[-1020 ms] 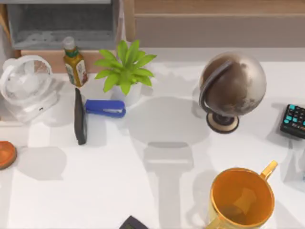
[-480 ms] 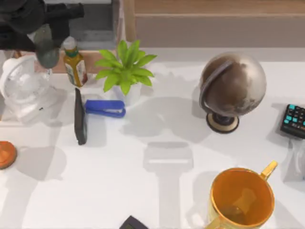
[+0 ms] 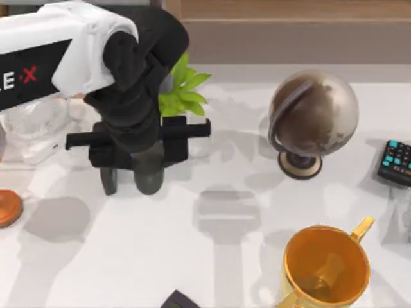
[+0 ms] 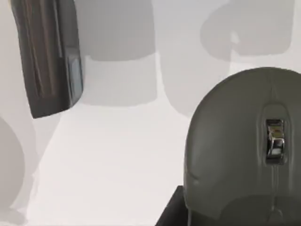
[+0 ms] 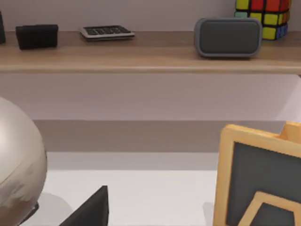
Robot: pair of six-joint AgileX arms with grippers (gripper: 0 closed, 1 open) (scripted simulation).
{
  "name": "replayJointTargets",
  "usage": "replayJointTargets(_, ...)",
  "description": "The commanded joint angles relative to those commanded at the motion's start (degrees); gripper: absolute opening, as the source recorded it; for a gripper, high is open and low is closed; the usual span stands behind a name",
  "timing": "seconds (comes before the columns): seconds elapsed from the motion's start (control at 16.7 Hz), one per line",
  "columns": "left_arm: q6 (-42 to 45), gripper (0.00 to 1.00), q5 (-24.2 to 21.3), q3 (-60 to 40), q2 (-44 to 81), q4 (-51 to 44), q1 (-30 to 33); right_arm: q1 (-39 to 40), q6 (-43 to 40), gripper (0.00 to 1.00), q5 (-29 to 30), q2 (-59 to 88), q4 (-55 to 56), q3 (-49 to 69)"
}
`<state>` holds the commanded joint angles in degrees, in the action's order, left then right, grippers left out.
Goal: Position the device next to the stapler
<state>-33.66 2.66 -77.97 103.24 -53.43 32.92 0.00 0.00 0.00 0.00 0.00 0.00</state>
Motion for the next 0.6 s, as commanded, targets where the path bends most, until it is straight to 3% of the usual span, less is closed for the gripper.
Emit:
replayJointTargets(0.3,-5.3,0.00,1.3,9.1,0.7,4.2,8.0,0.0,0.0,1.00,0.0,0.0,0.0,0.0)
replayJointTargets(0.6,-6.6,0.00,1.7,11.4,1.1,5.3,9.9,0.0,0.0,1.00,0.0,0.0,0.0,0.0)
